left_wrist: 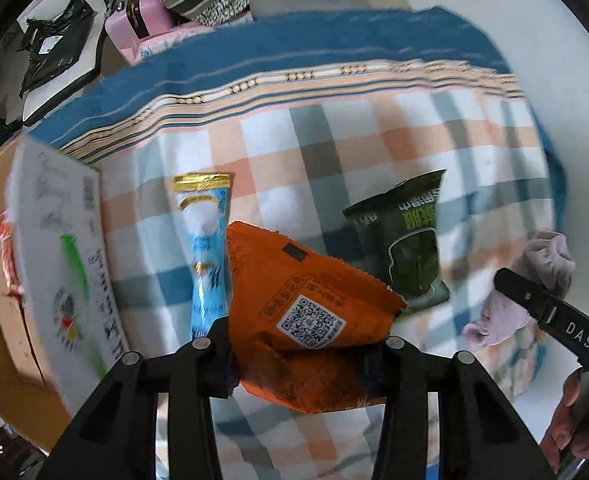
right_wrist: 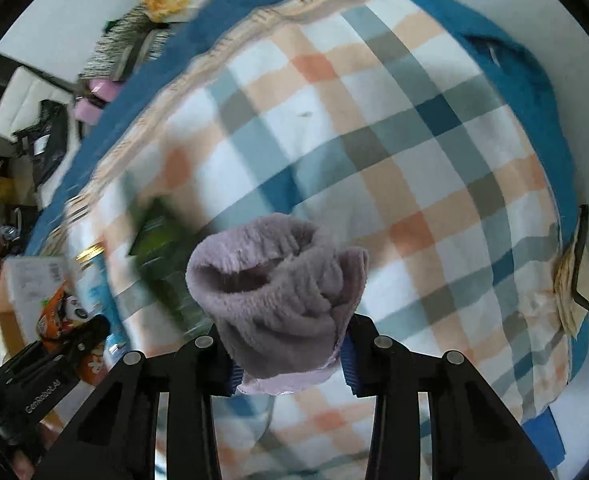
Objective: Organize soft objects
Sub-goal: 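Carry both items into the box and open both tools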
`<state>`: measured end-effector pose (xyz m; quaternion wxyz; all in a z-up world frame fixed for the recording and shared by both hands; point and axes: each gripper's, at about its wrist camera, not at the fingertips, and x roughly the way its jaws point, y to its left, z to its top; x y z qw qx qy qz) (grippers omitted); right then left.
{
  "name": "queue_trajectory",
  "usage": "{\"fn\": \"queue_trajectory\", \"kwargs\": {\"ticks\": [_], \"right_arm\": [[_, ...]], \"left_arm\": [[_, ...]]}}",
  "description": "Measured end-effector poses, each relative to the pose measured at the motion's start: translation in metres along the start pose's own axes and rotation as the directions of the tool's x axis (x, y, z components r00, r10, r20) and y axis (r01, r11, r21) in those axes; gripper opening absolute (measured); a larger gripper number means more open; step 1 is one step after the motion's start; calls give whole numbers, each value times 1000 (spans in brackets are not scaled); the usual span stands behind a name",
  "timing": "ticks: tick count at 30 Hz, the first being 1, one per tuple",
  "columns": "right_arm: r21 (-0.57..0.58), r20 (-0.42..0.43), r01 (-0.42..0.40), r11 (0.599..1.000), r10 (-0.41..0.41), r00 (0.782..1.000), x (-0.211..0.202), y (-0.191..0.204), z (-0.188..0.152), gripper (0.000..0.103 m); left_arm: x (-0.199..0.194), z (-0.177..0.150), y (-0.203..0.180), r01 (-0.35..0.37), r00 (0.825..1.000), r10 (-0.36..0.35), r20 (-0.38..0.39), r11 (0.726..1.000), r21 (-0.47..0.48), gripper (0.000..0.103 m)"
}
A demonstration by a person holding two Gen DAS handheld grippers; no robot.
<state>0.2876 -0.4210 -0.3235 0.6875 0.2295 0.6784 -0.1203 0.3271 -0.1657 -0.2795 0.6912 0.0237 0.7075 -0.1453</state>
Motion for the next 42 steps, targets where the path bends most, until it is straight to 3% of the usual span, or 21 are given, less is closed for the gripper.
{"fn": "queue_trajectory", "kwargs": {"ticks": [5, 10, 21, 29, 34, 42], "right_arm": [[-71, 28, -66, 995, 68, 997, -37, 35, -36, 40], [-158, 29, -132, 979, 139, 990, -75, 76, -75, 40], [-362, -22, -207, 909, 214, 977, -97, 248, -161, 40], [-387, -29, -132, 913, 131, 991, -64, 326, -179, 40], [-386, -51, -76, 920, 61, 997, -29, 347, -179, 40], [-370, -101, -4, 929, -36, 994, 20, 355, -172, 40]], "left_arm": [[-47, -33, 21, 66, 997, -65, 39, 998, -13, 40], [-91, -66, 49, 87, 993, -82, 89, 995, -47, 40], [-148, -87, 201, -26, 981, 56, 187, 987, -157, 40], [-125, -57, 289, -128, 974, 161, 160, 972, -199, 40], [-95, -29, 325, -144, 979, 168, 114, 970, -194, 40], [-40, 7, 350, -163, 985, 170, 30, 972, -172, 41]]}}
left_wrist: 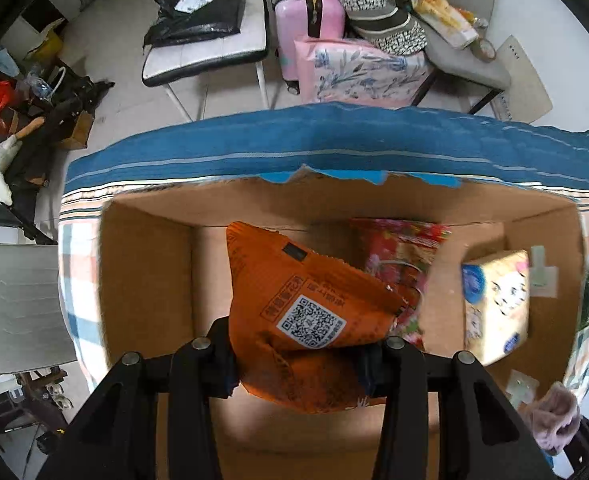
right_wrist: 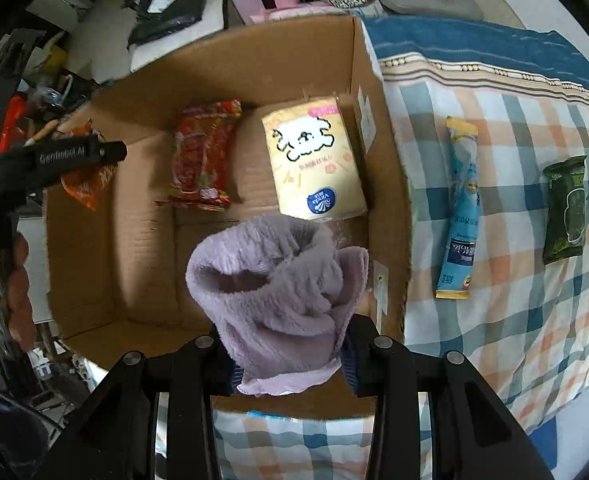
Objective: Organize soft objects
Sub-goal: 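Carry both items into the box and open both tools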
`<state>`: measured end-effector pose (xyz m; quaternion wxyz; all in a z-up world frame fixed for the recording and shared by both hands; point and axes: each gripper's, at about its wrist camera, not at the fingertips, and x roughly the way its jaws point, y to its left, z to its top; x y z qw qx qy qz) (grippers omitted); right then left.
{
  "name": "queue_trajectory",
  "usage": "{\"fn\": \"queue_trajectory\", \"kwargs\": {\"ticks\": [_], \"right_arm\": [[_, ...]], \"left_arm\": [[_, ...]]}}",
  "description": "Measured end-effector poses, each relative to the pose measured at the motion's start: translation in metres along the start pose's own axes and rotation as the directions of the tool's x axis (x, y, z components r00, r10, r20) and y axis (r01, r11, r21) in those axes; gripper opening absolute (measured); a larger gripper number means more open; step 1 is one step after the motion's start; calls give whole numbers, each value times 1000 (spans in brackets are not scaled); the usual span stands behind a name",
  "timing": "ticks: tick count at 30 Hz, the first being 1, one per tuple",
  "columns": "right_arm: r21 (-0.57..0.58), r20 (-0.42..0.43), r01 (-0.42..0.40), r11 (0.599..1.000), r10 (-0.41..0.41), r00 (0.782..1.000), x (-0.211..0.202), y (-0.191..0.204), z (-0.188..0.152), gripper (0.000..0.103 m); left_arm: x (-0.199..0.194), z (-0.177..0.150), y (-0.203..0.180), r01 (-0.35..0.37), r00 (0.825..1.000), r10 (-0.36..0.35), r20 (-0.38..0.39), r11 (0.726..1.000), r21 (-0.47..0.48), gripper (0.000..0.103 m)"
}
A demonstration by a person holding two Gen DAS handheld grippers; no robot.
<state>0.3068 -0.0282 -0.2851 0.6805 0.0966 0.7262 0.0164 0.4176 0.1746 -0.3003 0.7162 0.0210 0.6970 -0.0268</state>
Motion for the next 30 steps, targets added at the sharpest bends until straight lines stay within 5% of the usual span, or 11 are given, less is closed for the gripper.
{"fn": "queue_trajectory", "kwargs": {"ticks": [9, 14, 21, 25, 30], "right_arm": [[0, -56, 25, 1000, -25, 998, 22, 5, 7, 45], [-10, -64, 36, 999, -36, 997, 21, 7, 8, 64], [-26, -47, 39, 999, -40, 998, 10, 14, 10, 80], [-41, -22, 50, 998, -51, 998, -1, 20, 9, 95], [-61, 17, 71, 996, -70, 997, -14, 28, 2, 98]], "left_arm": [[29, 13, 4, -20, 998, 20, -65, 1000, 4, 43], [29, 14, 12, -13, 996, 10, -84, 999, -29, 44], [11, 12, 17, -2, 999, 0, -49, 999, -34, 79], [-6, 3, 19, 17, 1000, -18, -22, 999, -36, 86], [-33, -28, 19, 43, 999, -42, 19, 998, -39, 87]]}}
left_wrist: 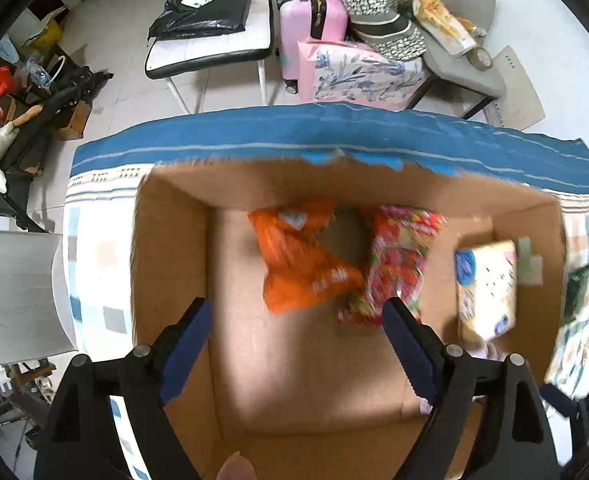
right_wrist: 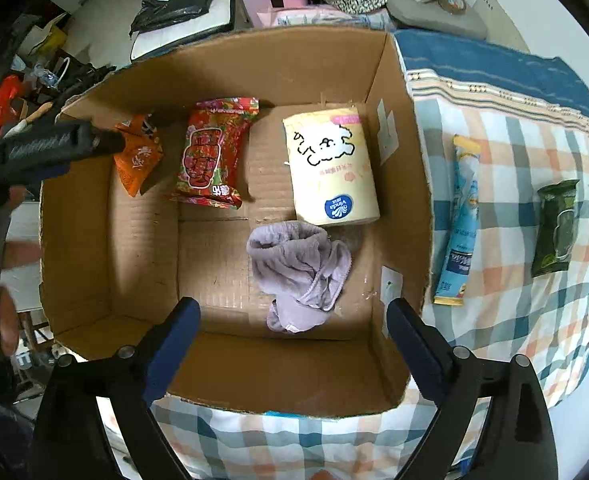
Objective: Organize soft objects
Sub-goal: 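Carry both items into the box and open both tools, then move both tools back toward the remaining snacks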
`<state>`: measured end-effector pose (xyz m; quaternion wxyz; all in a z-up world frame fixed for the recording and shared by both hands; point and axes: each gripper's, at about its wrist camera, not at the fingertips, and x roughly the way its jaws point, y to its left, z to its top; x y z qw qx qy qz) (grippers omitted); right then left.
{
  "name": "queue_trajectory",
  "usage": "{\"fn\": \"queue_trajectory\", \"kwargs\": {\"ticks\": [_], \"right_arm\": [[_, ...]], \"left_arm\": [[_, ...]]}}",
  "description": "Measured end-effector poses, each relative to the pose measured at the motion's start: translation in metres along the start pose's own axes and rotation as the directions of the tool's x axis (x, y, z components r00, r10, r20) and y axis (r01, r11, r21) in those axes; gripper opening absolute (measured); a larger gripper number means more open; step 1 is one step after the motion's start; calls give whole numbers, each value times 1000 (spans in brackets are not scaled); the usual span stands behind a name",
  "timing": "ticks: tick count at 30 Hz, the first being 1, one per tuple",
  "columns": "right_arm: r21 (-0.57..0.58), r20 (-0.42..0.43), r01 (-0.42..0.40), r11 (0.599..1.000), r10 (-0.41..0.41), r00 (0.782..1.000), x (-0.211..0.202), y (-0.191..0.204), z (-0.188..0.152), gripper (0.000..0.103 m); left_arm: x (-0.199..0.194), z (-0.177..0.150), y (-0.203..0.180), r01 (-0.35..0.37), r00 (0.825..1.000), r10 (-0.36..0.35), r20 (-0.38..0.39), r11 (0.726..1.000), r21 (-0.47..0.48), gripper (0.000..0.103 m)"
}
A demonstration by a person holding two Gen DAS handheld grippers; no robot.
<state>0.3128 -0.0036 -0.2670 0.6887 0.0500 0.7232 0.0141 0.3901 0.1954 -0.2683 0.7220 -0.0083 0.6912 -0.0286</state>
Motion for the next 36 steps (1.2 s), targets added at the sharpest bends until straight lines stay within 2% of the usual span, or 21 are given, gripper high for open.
{"fn": "queue_trajectory", "kwargs": {"ticks": [2, 13, 20, 24, 27, 31, 36], "right_arm": [[-7, 16, 10, 1000, -10, 1000, -4, 2, -4, 101], [-49, 97, 27, 998, -22, 995, -40, 5, -34, 101], [-88, 153, -3, 996, 17, 988, -70, 5, -52, 101], [-85, 184, -40, 996, 56, 981, -88, -9, -59, 101], [-57, 229, -62, 996, 74, 970, -104, -34, -62, 101], [26, 335, -89, 996, 75, 939, -131, -94, -65, 102], [98, 400, -10, 995, -30, 916, -144, -179, -59, 103]], "left_arm": [[-12, -17, -1, 4, 1000, -4, 26, 1000, 1, 87], [-73, -96, -4, -4, 991, 5, 133, 1000, -8, 87], [-105, -115, -16, 0, 984, 4, 177, 1000, -24, 87], [-124, -119, -36, 11, 978, -6, 209, 1000, -23, 87], [-138, -119, -63, 4, 969, -2, 247, 1000, -6, 87], [-147, -115, -113, 2, 961, -13, 278, 999, 37, 87], [-132, -104, -196, 24, 964, -51, 262, 994, 103, 87]]}}
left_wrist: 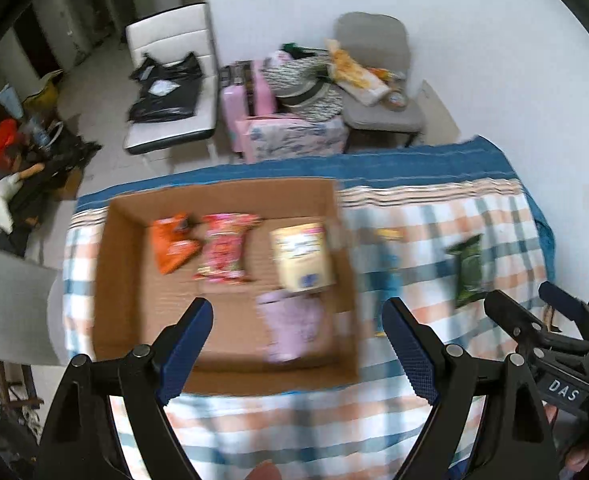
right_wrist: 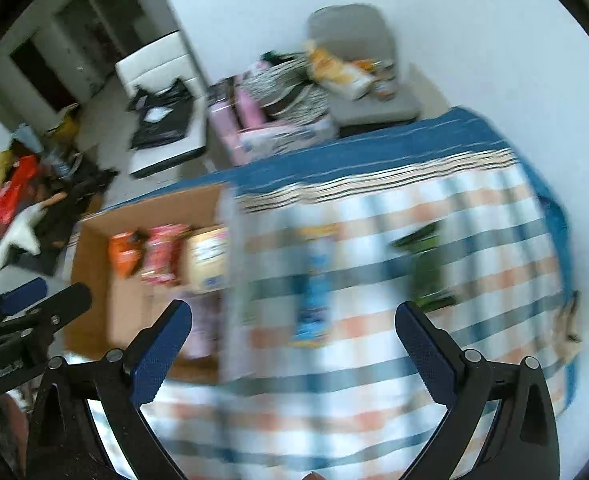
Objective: Organize soft objects
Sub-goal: 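Move both tools back toward the remaining snacks, then grasp the blue ice-pop tube with the left tool while the right tool grasps the green snack bag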
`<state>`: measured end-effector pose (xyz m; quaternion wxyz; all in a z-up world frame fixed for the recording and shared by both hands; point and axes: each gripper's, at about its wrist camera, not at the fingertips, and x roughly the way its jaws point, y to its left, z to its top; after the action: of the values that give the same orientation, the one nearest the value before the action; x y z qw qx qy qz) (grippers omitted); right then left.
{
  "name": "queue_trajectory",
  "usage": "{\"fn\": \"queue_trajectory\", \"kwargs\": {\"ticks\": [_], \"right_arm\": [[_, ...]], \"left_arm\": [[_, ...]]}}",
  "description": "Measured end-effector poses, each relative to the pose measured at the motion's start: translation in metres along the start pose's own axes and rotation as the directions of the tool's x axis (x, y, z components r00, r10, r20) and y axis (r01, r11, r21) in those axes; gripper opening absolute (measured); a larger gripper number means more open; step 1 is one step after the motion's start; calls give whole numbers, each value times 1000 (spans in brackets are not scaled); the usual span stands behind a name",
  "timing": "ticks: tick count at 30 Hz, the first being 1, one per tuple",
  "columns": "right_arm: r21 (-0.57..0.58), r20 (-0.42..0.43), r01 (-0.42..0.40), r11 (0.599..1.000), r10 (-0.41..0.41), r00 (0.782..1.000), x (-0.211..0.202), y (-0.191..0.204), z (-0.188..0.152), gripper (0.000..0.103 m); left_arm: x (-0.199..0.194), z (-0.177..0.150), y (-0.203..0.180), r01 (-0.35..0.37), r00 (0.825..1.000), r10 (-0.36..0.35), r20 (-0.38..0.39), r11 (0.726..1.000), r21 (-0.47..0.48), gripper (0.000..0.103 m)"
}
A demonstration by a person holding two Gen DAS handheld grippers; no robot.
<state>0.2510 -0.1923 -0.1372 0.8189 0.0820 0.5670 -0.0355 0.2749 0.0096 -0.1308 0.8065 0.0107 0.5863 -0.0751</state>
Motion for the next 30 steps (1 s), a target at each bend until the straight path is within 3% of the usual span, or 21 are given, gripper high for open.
{"fn": "queue_trajectory", "kwargs": {"ticks": [3, 7, 12, 17, 22, 27, 30], "right_arm": [[26, -37, 21, 999, -20, 999, 12, -47, 11, 103], [48, -138, 62, 997, -55, 989, 53, -109, 24, 103], [51, -254, 76, 996, -61, 965, 117, -163, 26, 103], [40, -343, 71, 997, -53, 938, 171, -180, 22, 101], [12, -389, 52, 999, -43, 920, 203, -176, 21, 101], [5, -426, 47, 999, -40, 904, 224, -172, 23, 94], [3, -446, 48, 999, -41, 894, 236, -170, 22, 84]], "left_arm": [[29, 8, -46, 25, 999, -23, -41, 999, 36, 87], [91, 13, -101, 38, 987, -24, -161, 996, 84, 87], [177, 13, -138, 21, 950, 8, -311, 996, 89, 86], [227, 11, -144, -18, 923, 49, -381, 996, 84, 86], [256, 12, -151, -48, 911, 86, -405, 994, 103, 86], [275, 14, -154, -66, 899, 111, -425, 991, 119, 86], [286, 13, -155, -70, 888, 120, -443, 989, 127, 71]]}}
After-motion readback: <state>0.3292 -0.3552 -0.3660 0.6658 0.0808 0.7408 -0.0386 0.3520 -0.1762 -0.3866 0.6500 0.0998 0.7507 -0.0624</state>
